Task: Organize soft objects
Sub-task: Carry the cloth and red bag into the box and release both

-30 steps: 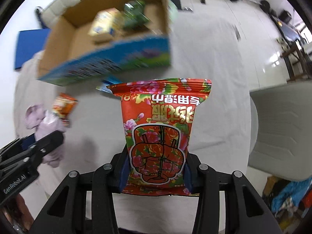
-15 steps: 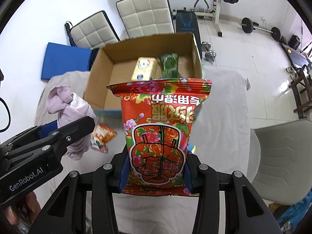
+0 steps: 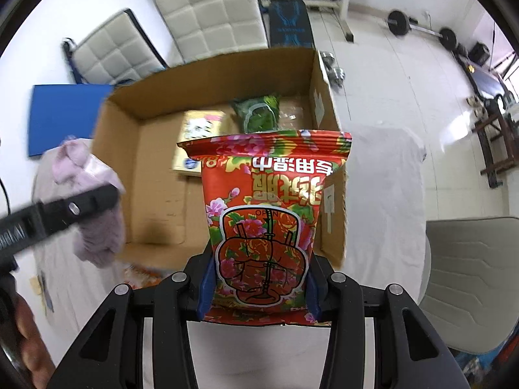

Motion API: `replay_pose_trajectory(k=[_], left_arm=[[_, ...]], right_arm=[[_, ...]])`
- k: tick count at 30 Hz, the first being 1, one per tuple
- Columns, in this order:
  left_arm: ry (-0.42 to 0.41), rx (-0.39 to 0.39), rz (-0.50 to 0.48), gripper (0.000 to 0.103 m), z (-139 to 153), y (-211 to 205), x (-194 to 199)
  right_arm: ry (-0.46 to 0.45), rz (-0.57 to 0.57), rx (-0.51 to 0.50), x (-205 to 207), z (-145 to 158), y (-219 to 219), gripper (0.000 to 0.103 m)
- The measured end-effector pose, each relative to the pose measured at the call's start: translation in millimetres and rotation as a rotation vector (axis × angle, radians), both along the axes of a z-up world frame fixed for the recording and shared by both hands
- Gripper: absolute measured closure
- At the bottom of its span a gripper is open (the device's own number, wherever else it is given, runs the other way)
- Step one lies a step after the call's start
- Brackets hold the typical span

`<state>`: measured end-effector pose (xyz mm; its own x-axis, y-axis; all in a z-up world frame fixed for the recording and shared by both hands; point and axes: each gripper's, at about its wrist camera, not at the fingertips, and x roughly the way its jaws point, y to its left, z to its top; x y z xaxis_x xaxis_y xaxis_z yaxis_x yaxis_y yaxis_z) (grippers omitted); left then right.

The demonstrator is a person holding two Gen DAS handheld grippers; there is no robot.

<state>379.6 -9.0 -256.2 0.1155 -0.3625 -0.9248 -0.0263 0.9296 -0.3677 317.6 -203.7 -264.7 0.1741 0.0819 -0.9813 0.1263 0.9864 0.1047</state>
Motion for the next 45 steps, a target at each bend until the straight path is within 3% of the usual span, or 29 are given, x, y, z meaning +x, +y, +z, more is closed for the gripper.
replay_pose_trajectory(k=[7,17,22,26,30,32,34,38,45], left_arm=[[0.057,0.054,0.006,0.057,-45,6,51],[0.096,0.096,-0.007,0.057,-80,8,91],[0.155,0.040,-0.026,0.055,-87,5,98],[0.141,0.069,-0.021,0.054,-81,8,95],[0.142,0.082,-0.013,0.054,-77,13,94],[0.125,0.090,-0.007,0.052,-70,15,93],[0.113,0.092,-0.006,0.042,-63,16,90],[0.072,0.092,0.002,0.041,-41,23,78],[-0.076,0.168,-0.016,0.020,7,31,31]], right_arm=[[0.091,-0.025,-0.039,27,-60,0,0.056],[0.156,-0.024,-0.077,37,-98,8,0.056],[0.199,-0.004,-0.071,38,-112,15,0.055],[0.234,-0.007,-0.062,38,-119,15,0.054],[0.230,-0.013,-0.068,40,-114,14,0.042],[0.223,-0.013,-0.066,41,-107,15,0.042],[0.209,-0.013,-0.067,40,-99,16,0.042],[0.188,-0.008,-0.070,36,-83,16,0.042],[0.125,0.007,-0.090,23,-48,20,0.041]])
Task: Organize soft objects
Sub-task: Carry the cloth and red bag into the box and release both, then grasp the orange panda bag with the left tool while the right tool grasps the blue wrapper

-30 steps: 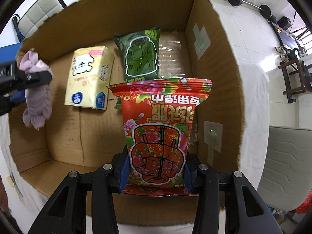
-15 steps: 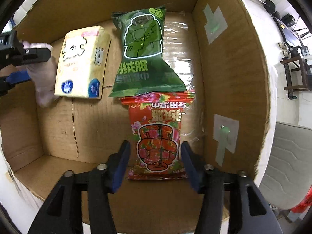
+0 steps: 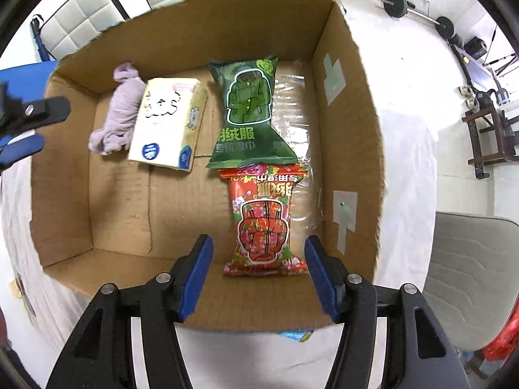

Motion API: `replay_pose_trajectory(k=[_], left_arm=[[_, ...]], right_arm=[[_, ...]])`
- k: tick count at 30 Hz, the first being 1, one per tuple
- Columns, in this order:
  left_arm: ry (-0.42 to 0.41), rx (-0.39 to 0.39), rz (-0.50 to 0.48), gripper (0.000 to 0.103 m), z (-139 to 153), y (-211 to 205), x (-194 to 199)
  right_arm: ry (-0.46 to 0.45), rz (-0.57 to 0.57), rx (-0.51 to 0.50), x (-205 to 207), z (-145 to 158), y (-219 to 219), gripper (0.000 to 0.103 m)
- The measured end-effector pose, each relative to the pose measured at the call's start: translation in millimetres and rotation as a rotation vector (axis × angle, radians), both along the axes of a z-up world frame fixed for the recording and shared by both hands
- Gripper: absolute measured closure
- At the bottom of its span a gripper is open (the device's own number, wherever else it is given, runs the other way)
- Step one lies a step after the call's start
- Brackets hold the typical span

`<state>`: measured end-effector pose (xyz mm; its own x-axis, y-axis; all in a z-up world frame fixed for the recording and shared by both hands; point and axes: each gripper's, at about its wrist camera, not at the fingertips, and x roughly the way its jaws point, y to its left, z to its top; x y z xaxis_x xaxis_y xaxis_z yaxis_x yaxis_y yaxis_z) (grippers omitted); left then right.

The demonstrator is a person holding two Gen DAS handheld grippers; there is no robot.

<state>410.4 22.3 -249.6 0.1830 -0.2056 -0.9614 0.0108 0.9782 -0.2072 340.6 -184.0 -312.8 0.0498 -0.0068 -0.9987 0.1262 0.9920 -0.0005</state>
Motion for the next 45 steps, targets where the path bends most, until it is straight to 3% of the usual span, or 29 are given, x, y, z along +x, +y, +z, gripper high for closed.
replay_pose_trajectory(k=[1,6,8,10,15,18,21,24,37,41,45], left_arm=[[-0.019,0.011,-0.004,0.014,6,0,-9],[-0.091,0.054,-0.020,0.003,27,1,-47],[-0.113,0.060,-0.026,0.003,36,0,-60],[-0.139,0.071,-0.037,0.002,44,-2,-74],[-0.193,0.093,-0.036,0.002,61,-5,-103],[-0.214,0.079,-0.023,0.002,71,-2,-118],[-0.240,0.090,-0.019,0.002,80,-3,-129],[-0.269,0.103,-0.017,0.001,89,-4,-140],[-0.343,0.075,0.002,0.000,123,2,-172],[-0.323,0.106,0.038,0.000,115,16,-174],[-0.225,0.129,0.075,0.000,75,36,-179]], right_arm=[[-0.009,0.003,-0.005,-4,5,0,0.041],[-0.069,0.006,-0.011,-19,29,0,0.041],[-0.093,0.008,-0.002,-25,40,1,0.037],[-0.120,0.008,0.008,-33,52,3,0.028],[-0.185,0.016,0.007,-53,78,7,0.026],[-0.218,0.024,0.000,-66,94,10,0.015],[-0.241,0.034,-0.006,-78,107,13,0.012],[-0.262,0.042,-0.004,-89,120,14,0.000],[-0.365,0.060,-0.011,-125,168,16,0.000],[-0.352,0.075,-0.006,-127,163,12,0.000],[-0.253,0.105,0.015,-124,118,0,0.000]])
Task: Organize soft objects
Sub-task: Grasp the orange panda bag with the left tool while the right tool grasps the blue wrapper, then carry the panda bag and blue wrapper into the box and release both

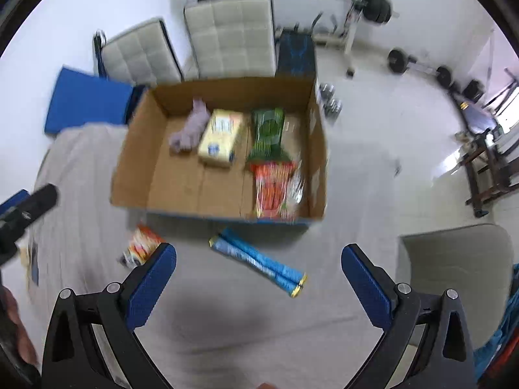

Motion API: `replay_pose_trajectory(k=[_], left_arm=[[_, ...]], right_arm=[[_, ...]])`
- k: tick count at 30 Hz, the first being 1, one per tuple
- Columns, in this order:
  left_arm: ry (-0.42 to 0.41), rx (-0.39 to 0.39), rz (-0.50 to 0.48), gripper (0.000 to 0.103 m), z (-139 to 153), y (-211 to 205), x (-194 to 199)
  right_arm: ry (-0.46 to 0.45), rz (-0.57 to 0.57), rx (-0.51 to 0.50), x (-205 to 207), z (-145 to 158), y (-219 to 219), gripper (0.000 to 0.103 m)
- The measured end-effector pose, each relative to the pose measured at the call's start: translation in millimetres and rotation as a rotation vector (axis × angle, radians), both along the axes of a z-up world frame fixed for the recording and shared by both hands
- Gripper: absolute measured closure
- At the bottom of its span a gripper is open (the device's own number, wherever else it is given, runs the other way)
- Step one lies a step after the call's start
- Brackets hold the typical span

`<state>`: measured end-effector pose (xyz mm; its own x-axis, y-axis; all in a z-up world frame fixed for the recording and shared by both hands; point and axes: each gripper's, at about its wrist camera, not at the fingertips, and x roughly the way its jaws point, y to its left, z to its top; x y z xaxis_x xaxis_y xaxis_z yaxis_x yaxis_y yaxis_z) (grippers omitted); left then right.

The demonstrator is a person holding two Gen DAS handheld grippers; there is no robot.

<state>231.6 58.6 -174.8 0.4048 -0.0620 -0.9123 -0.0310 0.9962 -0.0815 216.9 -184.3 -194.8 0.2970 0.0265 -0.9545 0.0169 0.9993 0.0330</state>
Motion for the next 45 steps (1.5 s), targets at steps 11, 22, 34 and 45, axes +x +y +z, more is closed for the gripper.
replay_pose_trajectory(k=[11,22,34,45], left_arm=[[0.327,-0.062,0.151,0.000,-145,37,0],[0.441,0.020,-0.062,0.000,-221,-8,31],[0.473,0.049,-0.108,0.053,-251,-29,22],[0.500,-0.057,-0.033,0.058,-252,-36,-36]], right_arm=[[0.312,0.093,-0.078,19,-185,-4,0.030],[0.465,0.022,0.009,17,-232,0,0.079],[0.484,-0.025,0.077,7,-232,9,0.073],[0.491,-0.017,0.043,-42,-223,3,0.086]])
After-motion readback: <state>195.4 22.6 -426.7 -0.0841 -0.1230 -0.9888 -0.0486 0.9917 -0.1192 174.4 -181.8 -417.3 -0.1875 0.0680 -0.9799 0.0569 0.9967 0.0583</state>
